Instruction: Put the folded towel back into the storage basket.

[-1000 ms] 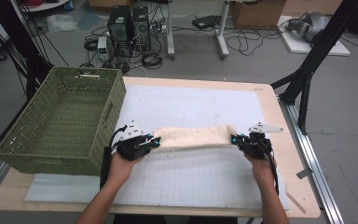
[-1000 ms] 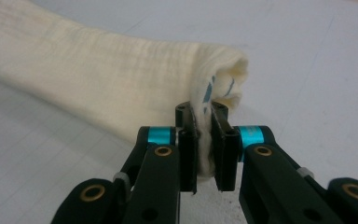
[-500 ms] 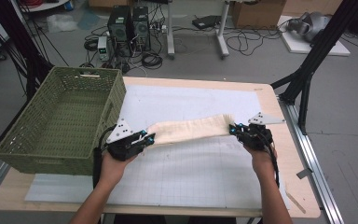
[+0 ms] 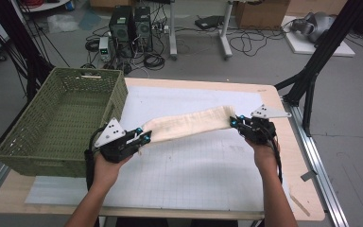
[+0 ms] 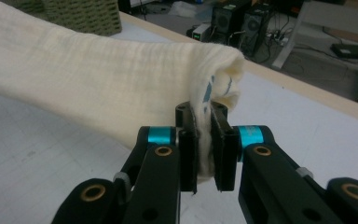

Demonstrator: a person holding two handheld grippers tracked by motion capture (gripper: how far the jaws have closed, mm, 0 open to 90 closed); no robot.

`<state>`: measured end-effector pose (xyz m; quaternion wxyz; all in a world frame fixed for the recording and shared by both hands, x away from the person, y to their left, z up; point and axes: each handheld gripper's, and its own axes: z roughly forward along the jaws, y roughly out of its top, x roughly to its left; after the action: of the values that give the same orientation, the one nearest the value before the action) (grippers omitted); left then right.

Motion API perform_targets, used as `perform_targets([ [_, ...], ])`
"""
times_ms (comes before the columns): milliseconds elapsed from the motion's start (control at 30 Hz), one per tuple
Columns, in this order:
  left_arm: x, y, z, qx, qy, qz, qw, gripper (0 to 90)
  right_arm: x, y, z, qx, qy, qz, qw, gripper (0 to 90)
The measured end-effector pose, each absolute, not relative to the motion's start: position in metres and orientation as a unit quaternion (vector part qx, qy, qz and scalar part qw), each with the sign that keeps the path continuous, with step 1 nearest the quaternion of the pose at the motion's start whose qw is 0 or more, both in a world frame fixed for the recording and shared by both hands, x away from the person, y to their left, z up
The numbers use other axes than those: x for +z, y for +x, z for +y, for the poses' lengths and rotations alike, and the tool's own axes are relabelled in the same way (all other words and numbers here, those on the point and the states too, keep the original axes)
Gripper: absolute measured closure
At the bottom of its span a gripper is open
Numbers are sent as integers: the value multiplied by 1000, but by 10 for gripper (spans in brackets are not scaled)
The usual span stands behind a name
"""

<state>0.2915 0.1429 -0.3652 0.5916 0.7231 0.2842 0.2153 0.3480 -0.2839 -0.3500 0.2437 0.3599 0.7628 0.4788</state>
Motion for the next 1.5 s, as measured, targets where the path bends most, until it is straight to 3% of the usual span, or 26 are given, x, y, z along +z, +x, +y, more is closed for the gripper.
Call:
perform_targets([
  [1500,-333,258,201,295,675,307,602,819,-280,407,-187,482,280,784,272,829],
])
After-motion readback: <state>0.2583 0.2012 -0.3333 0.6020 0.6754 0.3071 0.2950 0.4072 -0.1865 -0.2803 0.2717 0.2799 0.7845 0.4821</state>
